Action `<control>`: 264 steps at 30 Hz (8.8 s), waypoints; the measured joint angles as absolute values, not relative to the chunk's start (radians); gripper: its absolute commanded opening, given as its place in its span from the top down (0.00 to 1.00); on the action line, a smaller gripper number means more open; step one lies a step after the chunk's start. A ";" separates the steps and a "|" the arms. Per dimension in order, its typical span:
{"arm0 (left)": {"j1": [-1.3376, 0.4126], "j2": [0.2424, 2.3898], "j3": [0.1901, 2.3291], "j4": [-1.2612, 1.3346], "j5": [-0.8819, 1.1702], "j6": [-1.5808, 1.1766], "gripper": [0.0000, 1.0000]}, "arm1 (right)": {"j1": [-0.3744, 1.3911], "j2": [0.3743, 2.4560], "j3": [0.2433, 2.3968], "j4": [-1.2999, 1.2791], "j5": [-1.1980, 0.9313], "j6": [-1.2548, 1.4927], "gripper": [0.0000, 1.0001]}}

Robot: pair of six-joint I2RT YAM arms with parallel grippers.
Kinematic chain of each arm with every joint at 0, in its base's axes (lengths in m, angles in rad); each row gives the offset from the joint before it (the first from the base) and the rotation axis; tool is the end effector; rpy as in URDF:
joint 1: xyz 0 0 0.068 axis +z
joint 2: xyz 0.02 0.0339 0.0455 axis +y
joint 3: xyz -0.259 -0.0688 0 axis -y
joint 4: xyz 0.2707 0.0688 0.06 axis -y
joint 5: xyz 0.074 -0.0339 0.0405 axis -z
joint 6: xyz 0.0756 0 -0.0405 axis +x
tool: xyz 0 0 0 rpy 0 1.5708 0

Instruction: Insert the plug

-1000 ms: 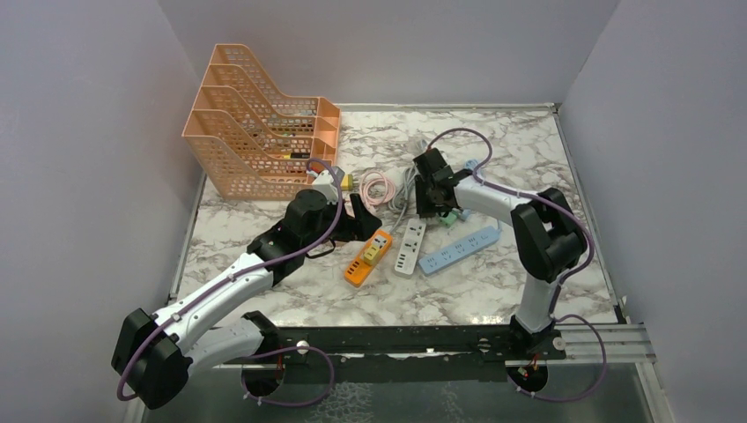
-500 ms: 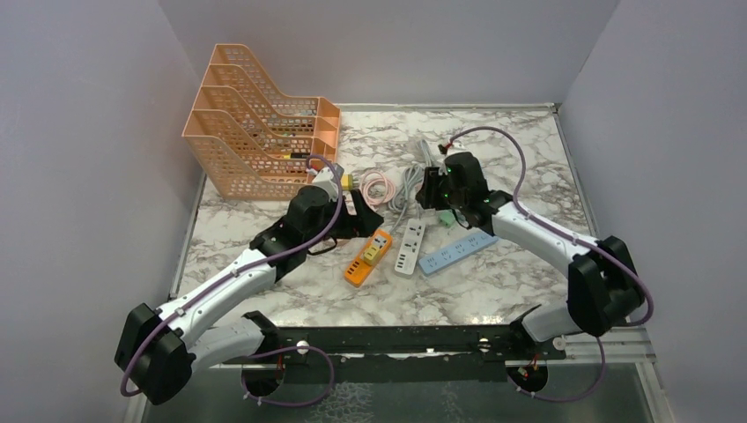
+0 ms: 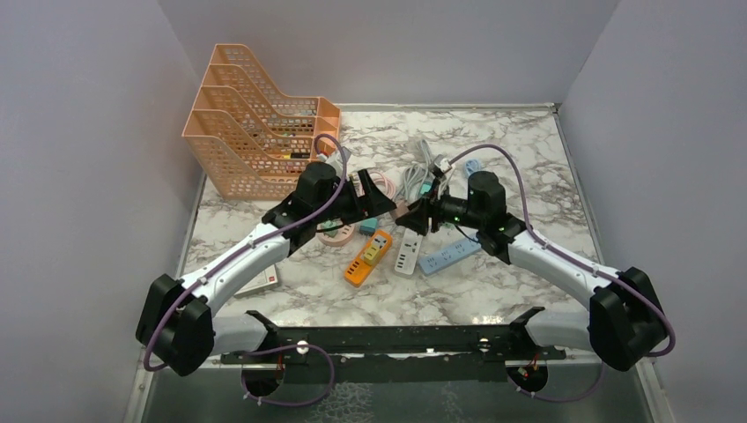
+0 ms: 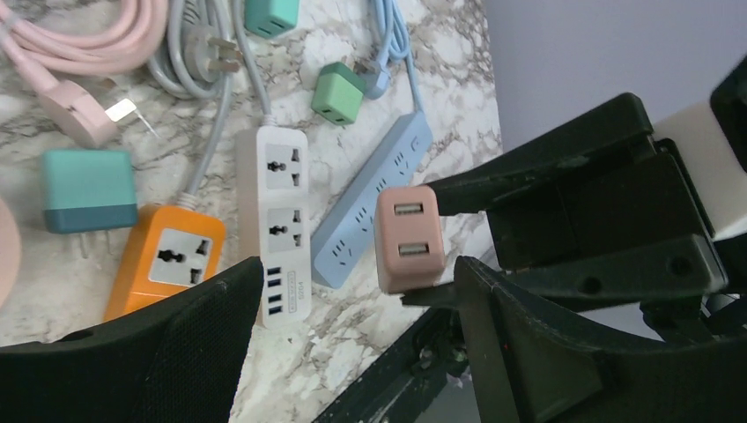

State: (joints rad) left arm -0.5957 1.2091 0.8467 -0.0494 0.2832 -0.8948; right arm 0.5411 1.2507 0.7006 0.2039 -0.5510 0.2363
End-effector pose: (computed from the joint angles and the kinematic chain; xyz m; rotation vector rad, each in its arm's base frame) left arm 0.2672 -0.2066 0.2572 -0.1236 2.1850 -1.1954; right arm 0.2632 0.2043 0.2220 -0.6846 1.8850 1.0382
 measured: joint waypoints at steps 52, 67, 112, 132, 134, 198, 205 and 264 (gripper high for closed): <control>-0.904 1.357 0.902 -0.122 -0.057 -0.736 0.90 | 0.533 1.165 0.687 -0.134 -0.041 0.751 0.37; -0.984 1.573 0.956 -0.082 -0.189 -0.685 0.90 | 0.449 1.176 0.679 -0.171 -0.051 0.856 0.38; -1.039 1.636 1.019 -0.187 -0.360 -0.418 0.94 | 0.423 1.157 0.627 -0.157 -0.068 0.851 0.39; -1.014 1.676 1.011 -0.147 -0.286 -0.363 1.00 | 0.419 1.158 0.624 -0.156 -0.068 0.851 0.40; -1.014 1.679 1.012 -0.149 -0.288 -0.369 1.00 | 0.419 1.158 0.624 -0.157 -0.068 0.851 0.40; -0.969 0.707 0.575 -0.027 -0.465 -0.429 0.14 | 0.419 1.646 0.952 -0.424 0.093 0.702 0.34; -0.969 0.707 0.575 -0.027 -0.466 -0.435 0.14 | 0.419 1.700 1.003 -0.461 0.157 0.706 0.36; -1.009 1.291 0.662 0.467 -0.201 -0.535 0.18 | 0.498 1.022 0.680 -0.149 -0.099 1.405 0.69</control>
State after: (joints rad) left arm -1.0088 1.2907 0.6621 0.4667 -0.2012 -0.5346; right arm 0.4980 1.0218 0.6796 -0.1493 -0.0986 1.4052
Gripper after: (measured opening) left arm 0.829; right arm 0.449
